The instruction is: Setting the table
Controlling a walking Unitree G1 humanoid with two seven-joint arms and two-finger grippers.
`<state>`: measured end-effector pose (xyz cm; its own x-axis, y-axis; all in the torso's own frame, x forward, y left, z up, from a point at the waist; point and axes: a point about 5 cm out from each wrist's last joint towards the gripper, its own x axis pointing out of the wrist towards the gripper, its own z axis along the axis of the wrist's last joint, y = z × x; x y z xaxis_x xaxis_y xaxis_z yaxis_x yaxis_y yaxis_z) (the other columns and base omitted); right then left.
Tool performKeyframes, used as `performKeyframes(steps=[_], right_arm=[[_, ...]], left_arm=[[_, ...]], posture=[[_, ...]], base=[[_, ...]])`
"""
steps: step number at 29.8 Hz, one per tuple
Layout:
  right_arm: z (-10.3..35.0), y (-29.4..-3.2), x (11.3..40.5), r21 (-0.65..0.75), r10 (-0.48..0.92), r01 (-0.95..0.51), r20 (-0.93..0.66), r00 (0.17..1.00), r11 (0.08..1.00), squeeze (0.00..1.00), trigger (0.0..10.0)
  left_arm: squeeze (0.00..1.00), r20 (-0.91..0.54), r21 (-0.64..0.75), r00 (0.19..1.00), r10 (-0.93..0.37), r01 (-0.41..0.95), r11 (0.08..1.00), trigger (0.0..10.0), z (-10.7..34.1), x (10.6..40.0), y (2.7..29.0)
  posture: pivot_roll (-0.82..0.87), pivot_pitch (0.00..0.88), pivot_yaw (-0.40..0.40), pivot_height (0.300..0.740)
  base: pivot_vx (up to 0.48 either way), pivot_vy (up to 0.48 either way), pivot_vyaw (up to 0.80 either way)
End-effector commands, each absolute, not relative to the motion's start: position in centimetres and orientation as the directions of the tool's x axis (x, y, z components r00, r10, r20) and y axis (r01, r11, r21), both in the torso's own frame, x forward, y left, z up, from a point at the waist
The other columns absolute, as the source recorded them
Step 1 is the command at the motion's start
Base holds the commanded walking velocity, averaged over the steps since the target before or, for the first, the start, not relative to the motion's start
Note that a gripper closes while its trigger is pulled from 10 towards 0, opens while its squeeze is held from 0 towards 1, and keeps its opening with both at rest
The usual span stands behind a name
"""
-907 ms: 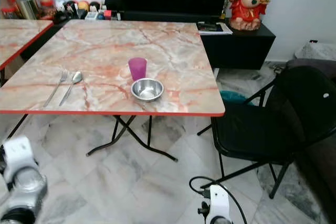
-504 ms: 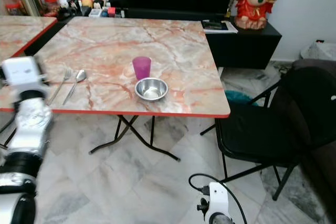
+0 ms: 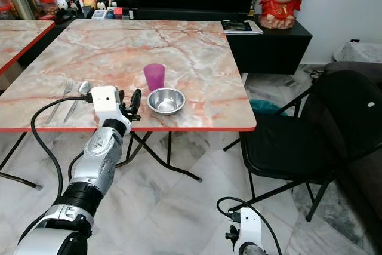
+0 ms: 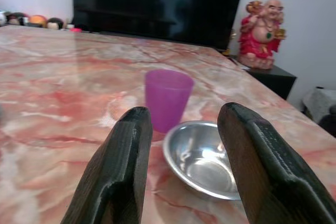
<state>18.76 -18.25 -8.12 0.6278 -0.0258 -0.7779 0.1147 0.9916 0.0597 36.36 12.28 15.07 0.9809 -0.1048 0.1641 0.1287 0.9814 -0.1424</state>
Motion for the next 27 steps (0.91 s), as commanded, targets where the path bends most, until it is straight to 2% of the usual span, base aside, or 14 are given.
performKeyframes(steps=[1,3,13,27], right_arm=[[-8.1,-18.4,18.8,0.064,-0.034,0.131,-0.772,0.634,0.989,0.00,10.0],[-8.1,-18.4,18.8,0.059,-0.032,0.123,-0.774,0.632,0.991,0.00,10.0],[-8.1,-18.2,18.8,0.072,-0.025,0.127,-0.772,0.635,0.989,0.00,10.0],[-8.2,-18.1,18.6,0.072,-0.025,0.128,-0.775,0.631,0.989,0.00,10.0]], left_arm=[[0.00,0.168,-0.139,0.979,-0.114,0.138,0.981,10.0,15.5,36.7,12.3],[0.00,0.171,-0.090,0.977,-0.124,0.141,0.986,10.0,15.7,36.9,12.6],[0.00,0.182,-0.097,0.978,-0.107,0.126,0.987,10.0,15.9,36.9,13.5],[0.00,0.186,-0.089,0.975,-0.122,0.141,0.986,10.0,16.1,36.9,13.0]], posture=[[-0.05,0.000,-0.034,0.736],[-0.05,0.000,-0.034,0.736],[-0.05,0.000,-0.030,0.736],[-0.05,0.000,-0.028,0.736]], base=[[0.000,0.000,0.00],[0.120,0.000,0.00],[0.270,0.000,0.00],[0.372,0.000,0.00]])
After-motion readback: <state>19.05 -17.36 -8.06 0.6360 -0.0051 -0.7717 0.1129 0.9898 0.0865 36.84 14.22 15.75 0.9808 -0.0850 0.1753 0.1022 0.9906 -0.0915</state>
